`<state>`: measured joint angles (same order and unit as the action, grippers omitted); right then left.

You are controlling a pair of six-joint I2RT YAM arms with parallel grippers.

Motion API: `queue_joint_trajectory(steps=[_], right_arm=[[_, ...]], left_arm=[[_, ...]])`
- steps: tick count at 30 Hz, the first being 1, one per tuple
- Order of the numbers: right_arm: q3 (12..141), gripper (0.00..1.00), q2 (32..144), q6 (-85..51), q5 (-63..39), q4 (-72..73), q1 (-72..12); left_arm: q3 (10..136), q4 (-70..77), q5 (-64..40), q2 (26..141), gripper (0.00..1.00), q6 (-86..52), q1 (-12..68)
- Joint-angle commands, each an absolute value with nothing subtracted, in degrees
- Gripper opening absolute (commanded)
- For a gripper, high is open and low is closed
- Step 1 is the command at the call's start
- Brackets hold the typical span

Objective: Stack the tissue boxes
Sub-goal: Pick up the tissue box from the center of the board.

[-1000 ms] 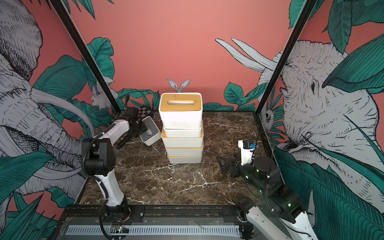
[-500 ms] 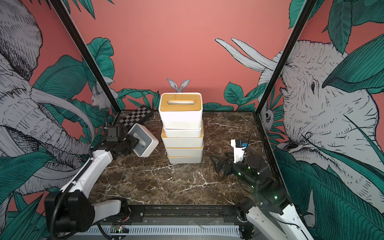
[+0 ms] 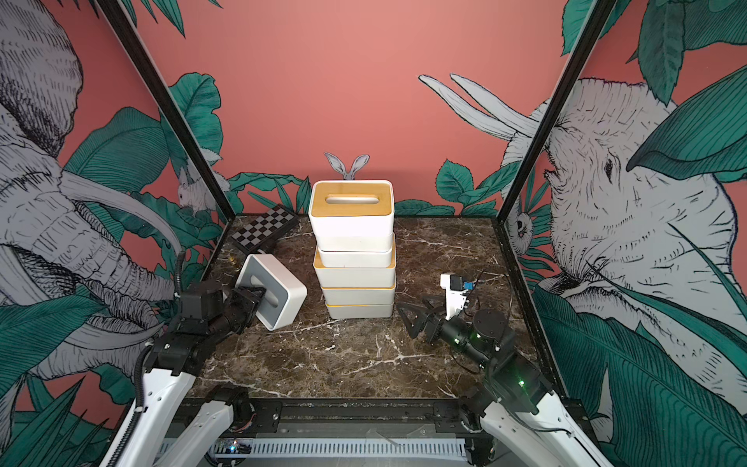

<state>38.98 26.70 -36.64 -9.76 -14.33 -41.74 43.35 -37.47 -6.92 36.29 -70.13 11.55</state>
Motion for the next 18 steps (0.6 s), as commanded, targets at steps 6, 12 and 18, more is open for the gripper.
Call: queue_joint_trajectory(steps=[6,12,18], right_arm=[[39.9,0.99,37.5,-26.7,12.5,-0.5,-67.5],[43.1,0.99,48.4,-29.0,15.1,10.2,-73.5],[49.5,0.99,57.6,-34.6,15.7,11.1,-76.2]], left_arm=[[45.6,-41.0,4.2,32.3,0.46,-79.3,24.0],[46.6,-40.5,11.8,33.4,0.46,-81.1,33.3],[47.7,-40.3,14.7,34.1,0.46,-80.8,37.2]])
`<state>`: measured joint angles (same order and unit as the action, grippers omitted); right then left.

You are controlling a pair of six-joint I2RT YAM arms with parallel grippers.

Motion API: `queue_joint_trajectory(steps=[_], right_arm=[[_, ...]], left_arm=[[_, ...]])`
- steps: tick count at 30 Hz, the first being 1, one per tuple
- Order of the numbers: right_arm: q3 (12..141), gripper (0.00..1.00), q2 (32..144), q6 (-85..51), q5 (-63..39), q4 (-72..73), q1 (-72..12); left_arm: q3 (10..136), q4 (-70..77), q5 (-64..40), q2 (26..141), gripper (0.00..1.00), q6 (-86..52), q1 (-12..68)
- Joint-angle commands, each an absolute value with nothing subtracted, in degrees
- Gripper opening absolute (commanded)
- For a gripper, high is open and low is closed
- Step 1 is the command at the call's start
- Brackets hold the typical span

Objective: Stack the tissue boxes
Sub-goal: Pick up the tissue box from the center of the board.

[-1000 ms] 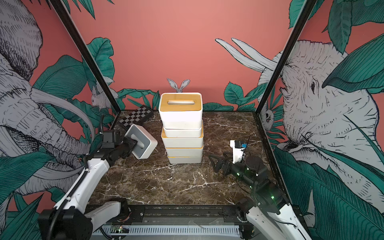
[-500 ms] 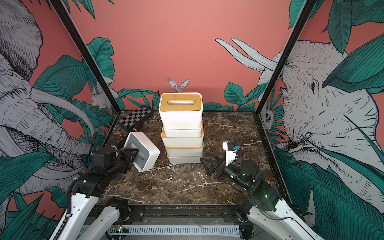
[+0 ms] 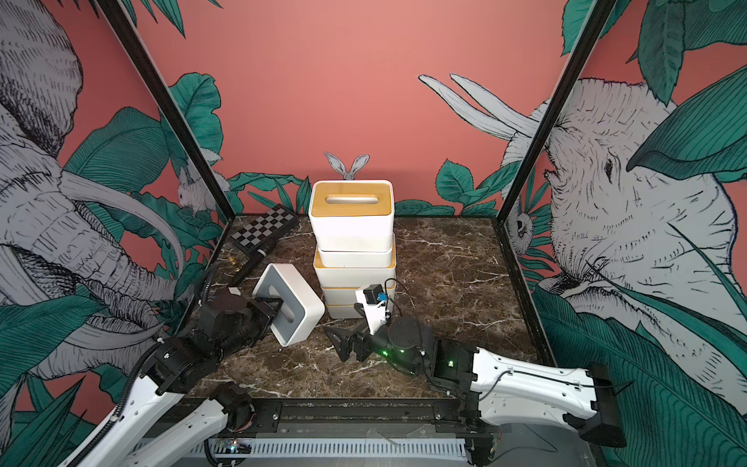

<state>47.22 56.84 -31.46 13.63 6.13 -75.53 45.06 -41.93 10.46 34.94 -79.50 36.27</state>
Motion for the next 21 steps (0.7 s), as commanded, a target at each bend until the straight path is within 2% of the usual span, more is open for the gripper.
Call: queue_joint_trajectory(steps=[1,14,21], right_arm=[[49.8,0.99,58.1,-36.2,15.7,11.4,-76.2],[55.2,0.99,68.2,-43.0,15.8,11.6,-76.3],[57.6,0.96,71.6,-46.1,16.0,12.1,-76.3]], left_arm=[[48.2,-41.0,15.2,33.9,0.46,-80.5,37.4],[48.7,-40.6,15.6,32.3,0.46,-80.7,39.5],[48.5,-41.3,16.0,30.3,0.46,-80.7,39.6]])
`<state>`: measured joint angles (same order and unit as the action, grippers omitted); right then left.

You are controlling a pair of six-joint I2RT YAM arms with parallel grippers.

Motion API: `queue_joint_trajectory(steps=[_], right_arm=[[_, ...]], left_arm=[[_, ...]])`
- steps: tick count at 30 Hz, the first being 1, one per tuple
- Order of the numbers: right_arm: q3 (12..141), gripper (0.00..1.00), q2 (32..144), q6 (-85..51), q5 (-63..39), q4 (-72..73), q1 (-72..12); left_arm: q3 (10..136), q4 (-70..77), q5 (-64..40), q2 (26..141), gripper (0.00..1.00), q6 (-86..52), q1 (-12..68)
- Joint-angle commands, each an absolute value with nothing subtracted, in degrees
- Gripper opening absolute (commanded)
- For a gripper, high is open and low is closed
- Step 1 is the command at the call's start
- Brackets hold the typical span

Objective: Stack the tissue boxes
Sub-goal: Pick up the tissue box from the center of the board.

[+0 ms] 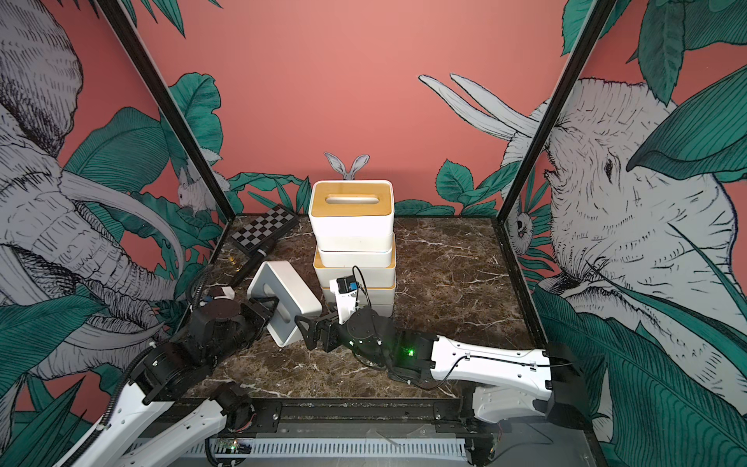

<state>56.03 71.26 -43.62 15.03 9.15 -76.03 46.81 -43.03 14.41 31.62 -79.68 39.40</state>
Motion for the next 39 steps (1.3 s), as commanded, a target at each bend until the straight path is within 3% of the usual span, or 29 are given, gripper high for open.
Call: queue_joint_trajectory(steps=[1,22,39], right_arm=[[57.6,0.96,72.0,-46.7,16.4,12.5,-76.3],[58.5,0.68,76.9,-50.4,15.0,17.7,-76.4],[57.9,0.55,75.8,-49.3,17.3,17.9,-77.3]], left_arm=[[48.4,-41.3,15.9,30.1,0.46,-80.7,39.6],[45.6,-39.5,15.5,28.1,0.47,-82.5,39.6],[44.1,-38.8,15.5,27.7,0.5,-82.8,39.6]])
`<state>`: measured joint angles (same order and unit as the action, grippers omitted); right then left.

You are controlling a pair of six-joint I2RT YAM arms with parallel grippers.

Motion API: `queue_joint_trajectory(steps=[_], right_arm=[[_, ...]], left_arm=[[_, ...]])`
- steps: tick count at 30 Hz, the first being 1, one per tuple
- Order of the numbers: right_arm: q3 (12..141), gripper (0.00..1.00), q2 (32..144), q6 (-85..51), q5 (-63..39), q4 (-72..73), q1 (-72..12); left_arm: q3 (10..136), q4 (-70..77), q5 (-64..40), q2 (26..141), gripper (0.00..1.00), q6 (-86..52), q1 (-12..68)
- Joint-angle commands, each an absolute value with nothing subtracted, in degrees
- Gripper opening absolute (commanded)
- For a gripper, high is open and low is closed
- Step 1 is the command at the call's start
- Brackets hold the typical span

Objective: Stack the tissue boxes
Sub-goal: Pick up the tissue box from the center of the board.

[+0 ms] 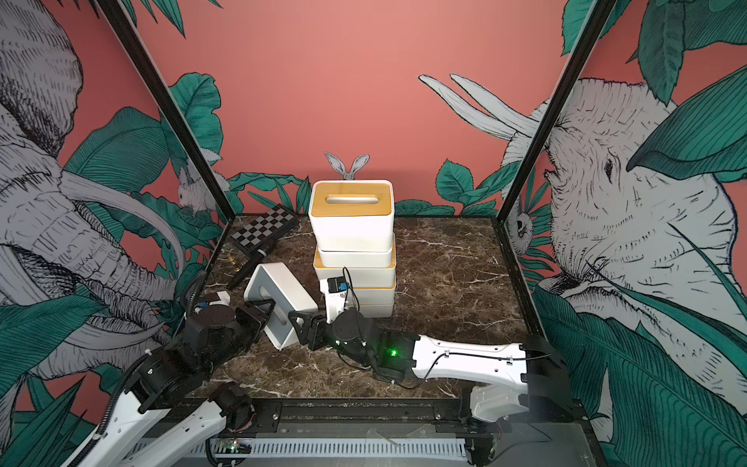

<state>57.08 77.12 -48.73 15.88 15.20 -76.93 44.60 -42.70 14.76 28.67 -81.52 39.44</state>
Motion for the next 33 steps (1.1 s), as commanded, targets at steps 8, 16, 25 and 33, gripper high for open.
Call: queue_joint_trajectory(steps=[8,16,25,33], right_arm=[[57.0,0.48,73.2,-48.6,19.2,16.5,-77.3],[57.2,0.44,70.8,-47.2,20.1,15.0,-77.3],[61.7,0.44,65.8,-46.0,17.0,6.9,-77.3],[73.2,0.43,61.6,-41.8,14.6,-9.7,-77.3]], left_arm=[[44.5,-40.2,16.8,25.4,0.62,-79.8,39.6],[47.5,-41.7,17.9,23.7,0.83,-74.0,39.6],[69.5,-54.8,26.9,26.6,1.0,-50.1,39.6],[80.0,-58.8,33.6,25.3,0.99,-39.9,39.6]])
